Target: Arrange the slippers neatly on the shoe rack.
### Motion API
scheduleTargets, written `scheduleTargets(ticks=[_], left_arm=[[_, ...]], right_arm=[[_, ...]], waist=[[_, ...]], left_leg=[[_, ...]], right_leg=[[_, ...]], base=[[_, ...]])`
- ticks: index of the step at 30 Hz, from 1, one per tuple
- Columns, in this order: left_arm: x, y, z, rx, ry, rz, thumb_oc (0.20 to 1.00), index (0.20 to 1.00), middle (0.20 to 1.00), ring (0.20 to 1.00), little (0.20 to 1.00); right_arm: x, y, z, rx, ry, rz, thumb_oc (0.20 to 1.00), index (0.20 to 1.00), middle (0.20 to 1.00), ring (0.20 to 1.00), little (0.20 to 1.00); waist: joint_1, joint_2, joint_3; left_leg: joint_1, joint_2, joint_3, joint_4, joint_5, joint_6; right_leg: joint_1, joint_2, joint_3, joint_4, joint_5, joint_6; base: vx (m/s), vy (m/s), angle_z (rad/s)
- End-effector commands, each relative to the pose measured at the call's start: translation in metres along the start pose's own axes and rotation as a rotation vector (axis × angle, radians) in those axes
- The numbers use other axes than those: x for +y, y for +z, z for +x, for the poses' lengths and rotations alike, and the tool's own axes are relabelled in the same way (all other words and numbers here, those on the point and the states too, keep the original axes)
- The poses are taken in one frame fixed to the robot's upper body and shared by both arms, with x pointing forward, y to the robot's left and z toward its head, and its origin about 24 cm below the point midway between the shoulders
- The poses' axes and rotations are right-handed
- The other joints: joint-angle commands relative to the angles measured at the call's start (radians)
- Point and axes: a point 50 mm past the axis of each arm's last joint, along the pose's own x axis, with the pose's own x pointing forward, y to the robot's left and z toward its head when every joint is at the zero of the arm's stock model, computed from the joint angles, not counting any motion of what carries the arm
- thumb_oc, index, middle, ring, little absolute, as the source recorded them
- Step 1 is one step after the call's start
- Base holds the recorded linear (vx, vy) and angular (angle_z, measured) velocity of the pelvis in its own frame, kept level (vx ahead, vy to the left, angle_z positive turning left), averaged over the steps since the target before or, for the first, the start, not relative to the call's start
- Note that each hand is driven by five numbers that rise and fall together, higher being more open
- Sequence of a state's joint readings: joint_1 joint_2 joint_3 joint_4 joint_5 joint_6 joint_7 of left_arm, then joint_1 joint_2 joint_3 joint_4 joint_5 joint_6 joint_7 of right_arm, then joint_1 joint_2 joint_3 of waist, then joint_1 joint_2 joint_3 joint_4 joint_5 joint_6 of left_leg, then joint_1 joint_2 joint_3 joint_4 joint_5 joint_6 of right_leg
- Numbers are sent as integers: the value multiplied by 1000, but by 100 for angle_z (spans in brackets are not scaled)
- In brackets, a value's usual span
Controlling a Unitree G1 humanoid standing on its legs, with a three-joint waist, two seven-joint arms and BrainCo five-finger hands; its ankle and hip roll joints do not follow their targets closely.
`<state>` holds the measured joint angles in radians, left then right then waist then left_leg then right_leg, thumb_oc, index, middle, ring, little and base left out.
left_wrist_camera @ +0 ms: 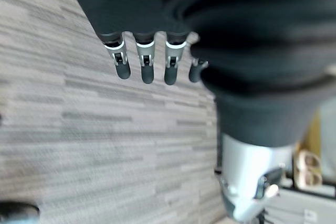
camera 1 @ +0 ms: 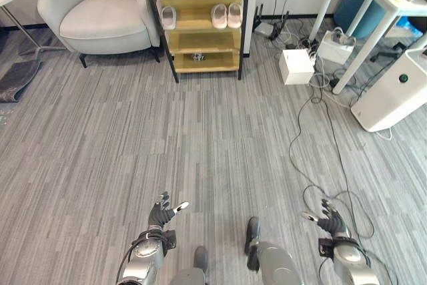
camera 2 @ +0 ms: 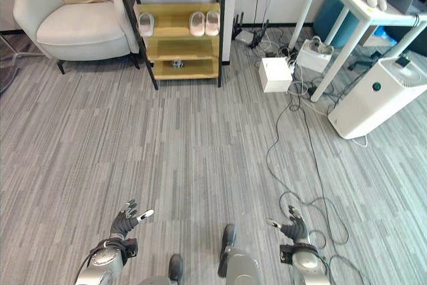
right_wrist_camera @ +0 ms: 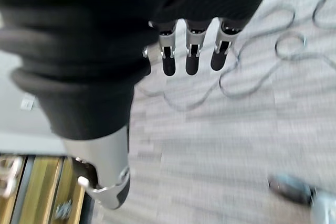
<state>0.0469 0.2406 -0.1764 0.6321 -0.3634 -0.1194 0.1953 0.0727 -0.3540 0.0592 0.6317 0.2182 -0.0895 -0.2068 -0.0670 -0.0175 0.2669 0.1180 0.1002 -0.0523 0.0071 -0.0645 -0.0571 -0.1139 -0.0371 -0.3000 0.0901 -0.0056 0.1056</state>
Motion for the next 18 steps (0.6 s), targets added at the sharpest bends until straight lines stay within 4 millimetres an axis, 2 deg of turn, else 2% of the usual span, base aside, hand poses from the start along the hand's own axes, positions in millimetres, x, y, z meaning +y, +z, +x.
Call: scheduleTargets(ticks=[1, 2, 3, 4, 5, 6, 7, 10, 12, 15, 16, 18], left_arm=[[-3, 28, 7, -128, -18, -27, 1000, 1000, 1000, 1000, 1000], [-3, 28, 7, -129, -18, -27, 1000, 1000, 1000, 1000, 1000], [-3, 30, 9, -127, -14, -33, 1000, 1000, 1000, 1000, 1000], [-3, 29, 9, -122, -17, -32, 1000, 1000, 1000, 1000, 1000], [-3, 28, 8, -116, -15, -34, 1000, 1000, 1000, 1000, 1000], [-3, 26, 8, -110, -14, -27, 1000, 1000, 1000, 1000, 1000], [-2, 25, 8, -104, -14, -18, 1000, 1000, 1000, 1000, 1000], [-1, 25, 9, -98, -6, 5, 1000, 1000, 1000, 1000, 1000], [0, 26, 10, -96, -2, 11, 1000, 1000, 1000, 1000, 1000], [5, 24, 9, -89, 14, 6, 1000, 1000, 1000, 1000, 1000], [6, 21, 7, -81, 17, 5, 1000, 1000, 1000, 1000, 1000], [6, 17, 7, -68, 16, 14, 1000, 1000, 1000, 1000, 1000]], right_arm=[[-23, 33, 7, -150, -55, 35, 1000, 1000, 1000, 1000, 1000], [-22, 33, 7, -150, -54, 36, 1000, 1000, 1000, 1000, 1000], [-22, 36, 8, -157, -49, 44, 1000, 1000, 1000, 1000, 1000], [-21, 35, 9, -149, -48, 44, 1000, 1000, 1000, 1000, 1000], [-20, 34, 9, -147, -46, 45, 1000, 1000, 1000, 1000, 1000], [-17, 35, 9, -149, -39, 45, 1000, 1000, 1000, 1000, 1000], [-14, 35, 9, -149, -31, 42, 1000, 1000, 1000, 1000, 1000], [-5, 33, 8, -146, -7, 32, 1000, 1000, 1000, 1000, 1000], [-4, 34, 8, -147, -4, 23, 1000, 1000, 1000, 1000, 1000], [0, 31, 7, -129, 21, 7, 1000, 1000, 1000, 1000, 1000], [2, 30, 6, -128, 27, 9, 1000, 1000, 1000, 1000, 1000], [6, 26, 5, -110, 39, 5, 1000, 1000, 1000, 1000, 1000]], waist=[[14, -9, 6], [11, -12, 4], [37, -36, 30], [44, -43, 33], [55, -48, 35], [66, -58, 34], [71, -63, 30], [82, -43, 18], [82, -41, 17], [86, -27, -13], [90, -28, -26], [97, -42, -43]], left_leg=[[-5, -139, -1, 367, 26, -62], [-9, -143, -3, 365, 31, -61], [-135, -137, 28, 458, 57, -66], [-169, -134, 39, 447, 46, -54], [-200, -121, 52, 403, 27, -39], [-217, -101, 68, 325, -19, -19], [-219, -94, 71, 269, -16, -11], [-283, 18, 71, 13, 146, -36], [-297, 52, 103, -76, 194, -53], [-291, 66, 136, -85, 221, -61], [-286, 61, 138, -88, 234, -62], [-275, 32, 142, -71, 220, -43]], right_leg=[[48, -46, 19, -52, 23, -43], [45, -51, 17, -53, 25, -43], [99, -64, 23, -64, -7, -61], [119, -68, 22, -77, -13, -61], [139, -66, 27, -92, -23, -59], [164, -68, 30, -108, -33, -47], [176, -68, 35, -114, -38, -41], [228, -57, 36, -139, -71, -22], [252, -65, 39, -143, -84, -16], [301, -71, 49, -152, -97, 4], [314, -83, 48, -154, -98, 16], [309, -118, 58, -124, -87, 34]], base=[[204, -113, 21], [463, -227, 1], [310, -131, -14], [437, -143, -29], [347, -31, -9], [370, 1, -5], [379, 58, -2], [360, 125, -7], [329, 167, 0], [395, 249, -1], [432, 284, -12], [384, 279, -13]])
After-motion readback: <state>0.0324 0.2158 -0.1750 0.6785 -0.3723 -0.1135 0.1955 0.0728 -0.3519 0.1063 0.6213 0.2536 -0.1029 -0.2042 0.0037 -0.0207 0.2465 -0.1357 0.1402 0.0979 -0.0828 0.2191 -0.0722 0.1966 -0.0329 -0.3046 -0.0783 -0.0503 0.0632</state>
